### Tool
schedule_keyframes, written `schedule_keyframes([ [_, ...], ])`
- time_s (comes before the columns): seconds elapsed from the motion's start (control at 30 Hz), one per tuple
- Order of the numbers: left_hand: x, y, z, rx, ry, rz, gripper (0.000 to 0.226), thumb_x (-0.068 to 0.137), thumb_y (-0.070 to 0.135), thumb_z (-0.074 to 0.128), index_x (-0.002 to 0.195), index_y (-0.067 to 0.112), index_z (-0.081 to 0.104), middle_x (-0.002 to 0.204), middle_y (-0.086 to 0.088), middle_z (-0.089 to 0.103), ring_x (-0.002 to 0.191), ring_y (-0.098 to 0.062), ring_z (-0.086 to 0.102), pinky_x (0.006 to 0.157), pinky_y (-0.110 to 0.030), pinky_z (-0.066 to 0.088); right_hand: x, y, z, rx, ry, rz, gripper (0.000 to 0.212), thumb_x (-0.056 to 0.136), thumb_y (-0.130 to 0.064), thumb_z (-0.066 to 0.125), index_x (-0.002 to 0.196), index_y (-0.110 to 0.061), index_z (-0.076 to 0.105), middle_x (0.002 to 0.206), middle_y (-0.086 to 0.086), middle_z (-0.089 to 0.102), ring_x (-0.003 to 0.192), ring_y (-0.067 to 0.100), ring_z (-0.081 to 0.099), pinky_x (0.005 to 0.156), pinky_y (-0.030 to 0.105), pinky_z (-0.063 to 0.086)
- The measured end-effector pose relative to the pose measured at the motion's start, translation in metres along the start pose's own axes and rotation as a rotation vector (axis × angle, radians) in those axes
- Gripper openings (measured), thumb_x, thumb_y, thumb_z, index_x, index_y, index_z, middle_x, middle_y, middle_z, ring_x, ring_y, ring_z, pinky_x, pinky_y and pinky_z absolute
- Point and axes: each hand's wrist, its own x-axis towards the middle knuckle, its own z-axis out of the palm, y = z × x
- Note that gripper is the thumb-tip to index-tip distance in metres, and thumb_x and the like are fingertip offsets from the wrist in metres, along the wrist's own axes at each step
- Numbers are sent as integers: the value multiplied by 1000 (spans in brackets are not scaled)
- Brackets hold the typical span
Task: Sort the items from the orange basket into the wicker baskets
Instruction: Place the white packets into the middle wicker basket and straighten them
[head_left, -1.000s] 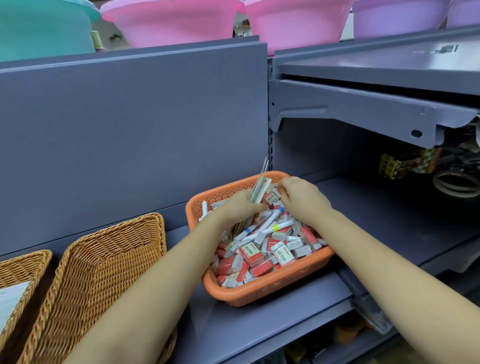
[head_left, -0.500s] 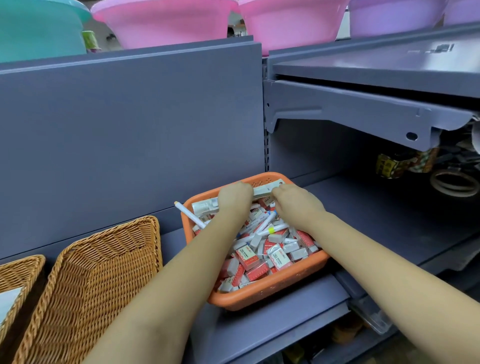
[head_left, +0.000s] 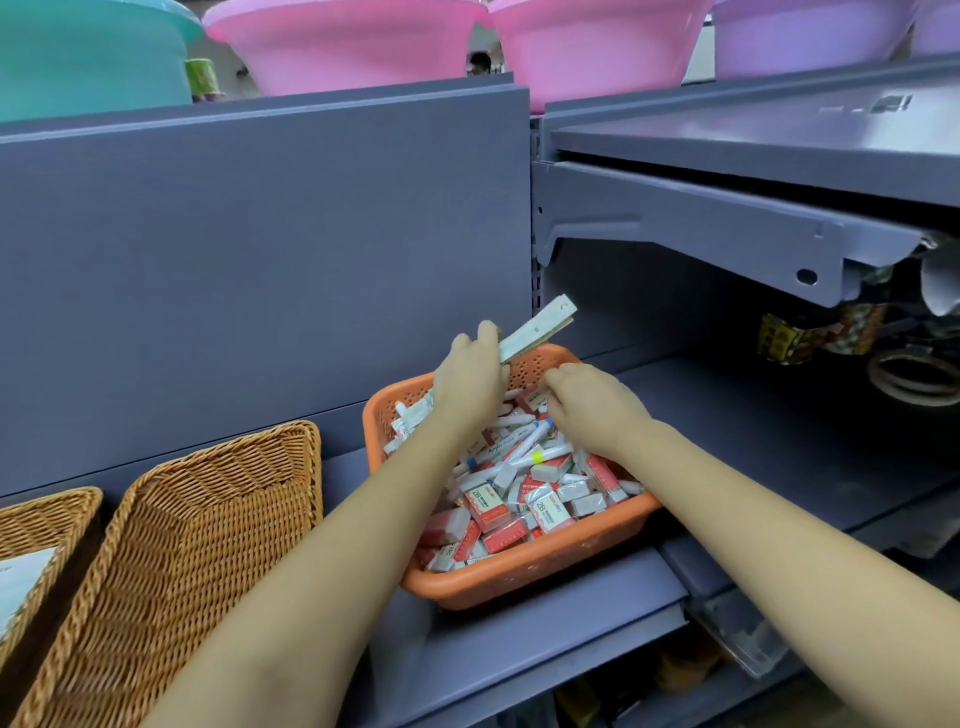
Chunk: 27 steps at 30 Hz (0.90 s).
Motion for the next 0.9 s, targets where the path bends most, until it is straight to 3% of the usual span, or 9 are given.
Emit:
schedule_keyframes([
  [0.07, 2, 1, -7, -145, 12, -7, 22, 98, 20, 40, 119, 13, 44, 89, -6, 42, 72, -22, 42, 57, -30, 30, -1, 1, -3, 24, 4, -4, 29, 97, -23, 37, 116, -12, 57, 119, 5, 57, 106, 24, 55, 82, 38, 47],
  [0.2, 6, 3, -17, -563, 30, -68, 17, 99, 30, 41, 93, 15, 45, 86, -10, 50, 76, -21, 44, 53, -28, 29, -3, 3, -3, 38, 20, -21, 31, 97, -20, 38, 122, -13, 56, 122, 7, 56, 107, 26, 55, 85, 41, 49],
  [0.3, -3, 2, -19, -771, -2, -163, 18, 99, 35, 43, 100, 17, 45, 97, -8, 53, 83, -17, 47, 60, -22, 38, -4, 0, -2, 41, 4, -42, 32, 97, -19, 38, 123, -12, 55, 124, 8, 56, 107, 27, 55, 85, 40, 48],
  [0.5, -20, -19, -6, -687, -220, -155, 15, 98, 32, 47, 99, 17, 49, 82, 0, 52, 74, -14, 47, 69, -29, 44, -4, -5, -5, 8, -47, -98, 31, 96, -16, 39, 121, -9, 56, 121, 8, 58, 107, 24, 54, 84, 33, 44],
  [0.6, -24, -21, -10, -723, -173, -182, 17, 100, 30, 41, 85, 22, 42, 73, -1, 46, 69, -17, 44, 64, -31, 41, -2, -10, -10, -3, -52, -112, 31, 96, -16, 40, 122, -11, 56, 122, 7, 58, 108, 23, 55, 85, 31, 43],
  [0.83, -32, -26, -48, -867, 9, -225, 25, 100, 29, 37, 79, 18, 33, 67, 1, 35, 60, -16, 33, 63, -34, 34, 7, -51, -19, -62, -15, -145, 22, 91, -13, 41, 104, -12, 59, 113, 10, 63, 97, 26, 58, 83, 37, 50],
  [0.9, -37, -36, -62, -902, 33, -222, 24, 100, 30, 38, 80, 17, 35, 69, 1, 35, 61, -16, 33, 63, -35, 33, 8, -71, -22, -68, -17, -167, 27, 93, -14, 40, 114, -8, 57, 117, 12, 58, 107, 29, 54, 87, 39, 47],
])
